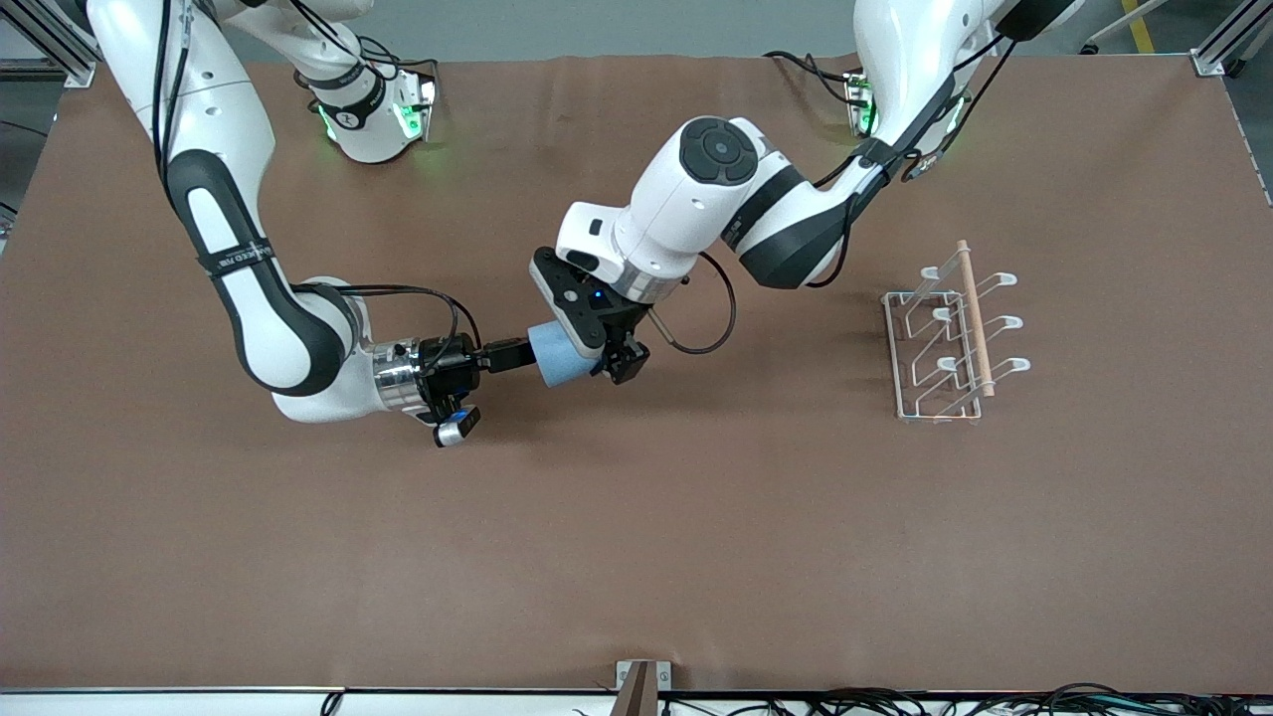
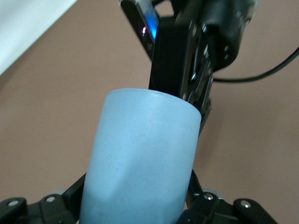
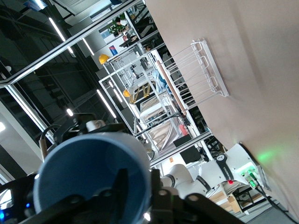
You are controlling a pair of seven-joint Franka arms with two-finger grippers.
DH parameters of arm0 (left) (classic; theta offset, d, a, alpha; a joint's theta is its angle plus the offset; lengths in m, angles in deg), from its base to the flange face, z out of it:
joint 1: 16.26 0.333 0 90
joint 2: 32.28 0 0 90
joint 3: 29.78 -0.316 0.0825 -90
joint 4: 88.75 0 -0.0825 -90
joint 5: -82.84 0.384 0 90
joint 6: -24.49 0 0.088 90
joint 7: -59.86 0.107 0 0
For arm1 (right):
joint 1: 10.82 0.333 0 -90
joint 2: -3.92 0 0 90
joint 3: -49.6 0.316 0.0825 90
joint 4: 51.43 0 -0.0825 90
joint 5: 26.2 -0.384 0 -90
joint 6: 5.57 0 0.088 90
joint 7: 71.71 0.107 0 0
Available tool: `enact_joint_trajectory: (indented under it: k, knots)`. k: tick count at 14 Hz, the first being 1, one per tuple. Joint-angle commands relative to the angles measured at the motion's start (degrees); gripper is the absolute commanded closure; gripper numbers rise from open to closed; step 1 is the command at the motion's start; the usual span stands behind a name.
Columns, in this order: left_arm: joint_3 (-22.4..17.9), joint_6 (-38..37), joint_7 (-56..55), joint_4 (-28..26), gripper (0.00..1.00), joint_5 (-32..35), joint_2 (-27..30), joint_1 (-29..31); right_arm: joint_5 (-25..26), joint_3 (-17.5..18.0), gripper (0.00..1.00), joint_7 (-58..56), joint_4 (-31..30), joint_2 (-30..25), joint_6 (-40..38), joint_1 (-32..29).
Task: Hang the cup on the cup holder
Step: 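Carry the cup to the holder while the right gripper releases, withdraws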
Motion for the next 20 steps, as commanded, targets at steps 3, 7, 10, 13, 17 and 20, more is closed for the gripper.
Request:
enact_joint_trajectory:
  k: [3,7,10,13,17,20]
  knots:
    - [-0.49,-10.95,-0.21,0.96,0.73,3.59,2.01,2.57,-0.49,-0.08,0.00,1.49,0.11,-1.36,-0.12,-0.69]
    - [-0.40,-23.25,1.89,1.05,0.72,6.49,4.73,8.45,7.23,-4.81,0.00,1.49,-0.07,-3.29,-0.11,-0.77]
    - [-0.31,-30.99,7.41,0.96,0.72,9.74,5.97,13.63,18.10,-10.78,0.00,1.75,-0.24,-6.19,-0.55,-0.77]
    - [-0.40,-39.51,12.61,0.79,0.72,15.43,6.67,16.46,29.79,-18.33,0.00,1.66,-0.42,-8.57,-2.13,-0.69]
    - [-0.49,-51.73,15.08,-0.08,0.72,26.07,6.67,16.55,49.72,-23.98,0.00,2.01,-0.25,-15.76,-2.84,-0.68]
    - [-0.40,-57.98,17.80,-2.45,0.75,34.50,6.67,16.46,67.48,-25.74,0.00,2.45,3.94,-20.52,-3.45,-0.86]
